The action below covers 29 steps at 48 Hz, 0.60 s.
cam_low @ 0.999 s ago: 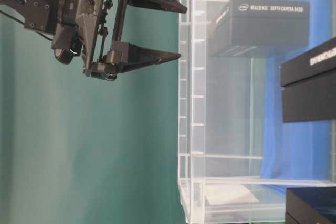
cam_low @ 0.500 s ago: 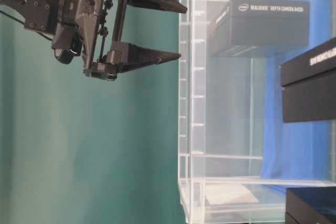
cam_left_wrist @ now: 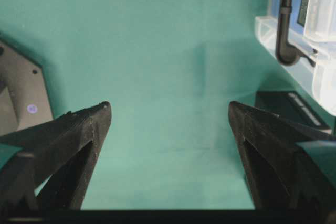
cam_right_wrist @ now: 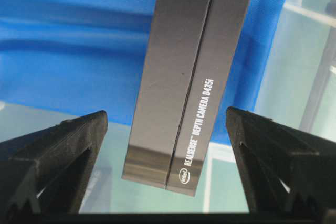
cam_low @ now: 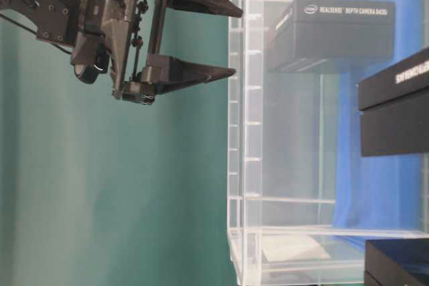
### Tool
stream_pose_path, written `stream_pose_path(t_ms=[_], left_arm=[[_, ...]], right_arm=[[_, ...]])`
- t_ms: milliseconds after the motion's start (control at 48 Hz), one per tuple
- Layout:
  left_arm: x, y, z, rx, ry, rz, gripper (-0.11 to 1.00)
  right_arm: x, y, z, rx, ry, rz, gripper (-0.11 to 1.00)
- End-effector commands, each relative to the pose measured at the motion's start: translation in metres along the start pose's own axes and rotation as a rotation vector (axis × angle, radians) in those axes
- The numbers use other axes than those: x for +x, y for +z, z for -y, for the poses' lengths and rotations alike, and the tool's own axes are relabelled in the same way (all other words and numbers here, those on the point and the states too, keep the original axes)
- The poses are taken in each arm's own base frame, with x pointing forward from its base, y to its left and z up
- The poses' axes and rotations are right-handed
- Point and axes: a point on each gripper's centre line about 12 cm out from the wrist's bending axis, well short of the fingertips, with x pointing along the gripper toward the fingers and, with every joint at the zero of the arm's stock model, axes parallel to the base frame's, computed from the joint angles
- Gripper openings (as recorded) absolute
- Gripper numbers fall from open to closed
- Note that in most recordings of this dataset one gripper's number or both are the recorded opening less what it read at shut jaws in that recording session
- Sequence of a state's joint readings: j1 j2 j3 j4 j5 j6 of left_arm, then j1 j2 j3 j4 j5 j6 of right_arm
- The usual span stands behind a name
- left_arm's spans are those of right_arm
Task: Take out the box from the case.
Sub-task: 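Lower the right gripper and close it on the right black box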
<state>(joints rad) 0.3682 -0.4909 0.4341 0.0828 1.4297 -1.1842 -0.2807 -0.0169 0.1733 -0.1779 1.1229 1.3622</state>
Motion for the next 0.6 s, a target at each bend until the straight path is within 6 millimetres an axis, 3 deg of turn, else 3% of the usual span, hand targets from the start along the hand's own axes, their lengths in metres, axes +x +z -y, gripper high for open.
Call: stream_pose_path(t_ms=[0, 583], left_arm=[[-0.006, 0.002, 0.0, -0.006, -0.02, 0.014, 0.96], [-0.006, 0.002, -0.001, -0.003, -0.021, 0.013, 0.96]], right_arm=[[-0.006, 0.003, -0.004, 0.001, 0.026, 0.01, 0.92], [0.021, -0.001, 0.002, -0.008, -0.008, 0.002, 0.92]])
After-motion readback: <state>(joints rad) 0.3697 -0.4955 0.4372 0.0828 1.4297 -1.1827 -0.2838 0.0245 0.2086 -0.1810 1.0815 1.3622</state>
